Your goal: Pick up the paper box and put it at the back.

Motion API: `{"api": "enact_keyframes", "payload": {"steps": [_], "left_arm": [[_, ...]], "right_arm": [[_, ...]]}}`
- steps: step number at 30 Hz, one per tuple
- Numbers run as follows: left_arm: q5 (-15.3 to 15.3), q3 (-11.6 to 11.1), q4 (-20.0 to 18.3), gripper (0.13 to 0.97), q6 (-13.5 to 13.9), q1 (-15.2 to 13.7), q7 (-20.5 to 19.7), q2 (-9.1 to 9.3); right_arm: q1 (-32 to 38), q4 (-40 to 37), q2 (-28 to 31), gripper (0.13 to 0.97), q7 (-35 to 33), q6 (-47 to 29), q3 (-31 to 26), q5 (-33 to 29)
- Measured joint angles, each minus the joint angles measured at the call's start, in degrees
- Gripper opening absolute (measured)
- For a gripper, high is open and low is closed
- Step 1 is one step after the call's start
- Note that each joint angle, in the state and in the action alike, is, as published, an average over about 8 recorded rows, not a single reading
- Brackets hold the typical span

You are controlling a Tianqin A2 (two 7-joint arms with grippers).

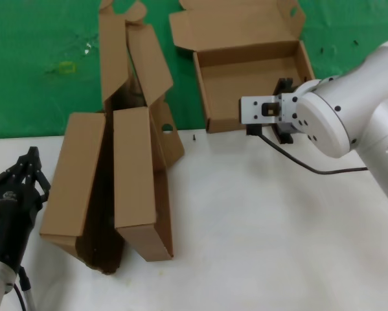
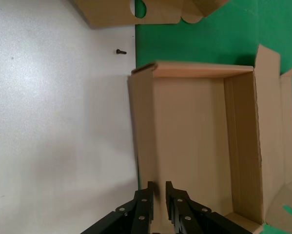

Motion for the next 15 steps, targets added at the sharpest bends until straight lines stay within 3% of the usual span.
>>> {"api": "enact_keyframes", "payload": {"steps": [11, 15], "left_arm": [[0.0, 0.0, 0.0, 0.143, 0.0, 0.0, 0.0, 0.0], [0.0, 0.0, 0.0, 0.143, 0.0, 0.0, 0.0, 0.0]], "right_arm": [[-0.6, -1.4, -2.0, 0.298, 0.0, 2.0, 1.8, 0.1], [-1.1, 0.7, -2.2, 0.298, 0.7, 2.3, 3.5, 1.3]]}}
